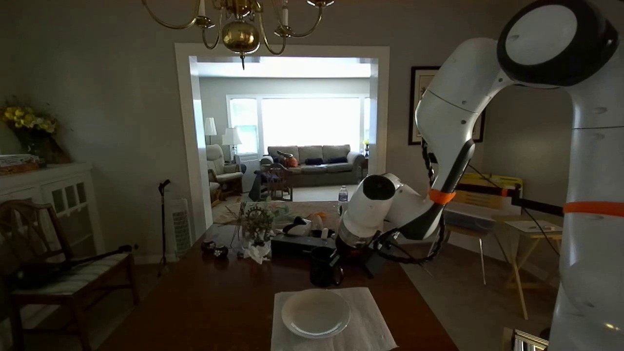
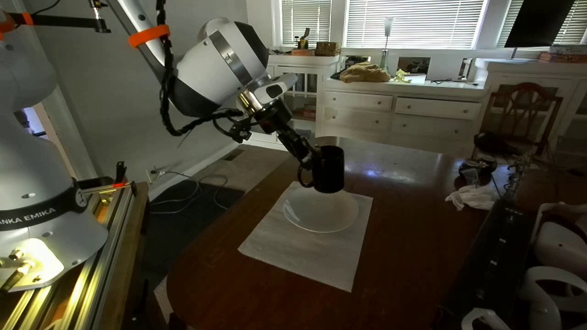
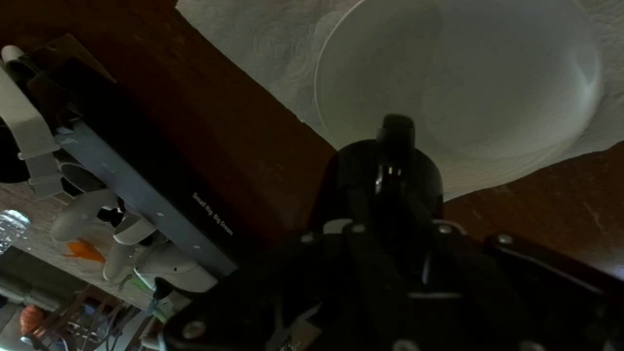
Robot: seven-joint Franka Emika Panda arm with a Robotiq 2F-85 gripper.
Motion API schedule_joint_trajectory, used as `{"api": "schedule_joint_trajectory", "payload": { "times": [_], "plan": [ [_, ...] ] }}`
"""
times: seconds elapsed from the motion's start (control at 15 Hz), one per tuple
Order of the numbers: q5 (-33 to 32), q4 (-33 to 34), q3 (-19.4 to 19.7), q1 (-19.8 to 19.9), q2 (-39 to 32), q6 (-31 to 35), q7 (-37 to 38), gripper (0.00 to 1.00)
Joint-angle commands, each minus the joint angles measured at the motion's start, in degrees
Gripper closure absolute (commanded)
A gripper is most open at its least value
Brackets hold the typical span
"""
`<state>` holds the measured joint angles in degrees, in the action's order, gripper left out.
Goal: Put the silver fork in the black mug then place the mug on the white plate.
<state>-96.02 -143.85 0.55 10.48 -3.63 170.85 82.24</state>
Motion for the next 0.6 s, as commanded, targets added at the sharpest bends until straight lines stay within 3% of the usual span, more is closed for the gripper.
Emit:
{"api": "schedule_joint_trajectory", "payload": {
  "times": [0.0,0.53],
  "plan": [
    [-2.36,2.88,-0.43,-0.37,-3.51,-0.34,3.81,0.95],
    [-10.44,9.73,-2.56,-1.06,-10.41,-0.55,11.36,0.95]
  ]
}}
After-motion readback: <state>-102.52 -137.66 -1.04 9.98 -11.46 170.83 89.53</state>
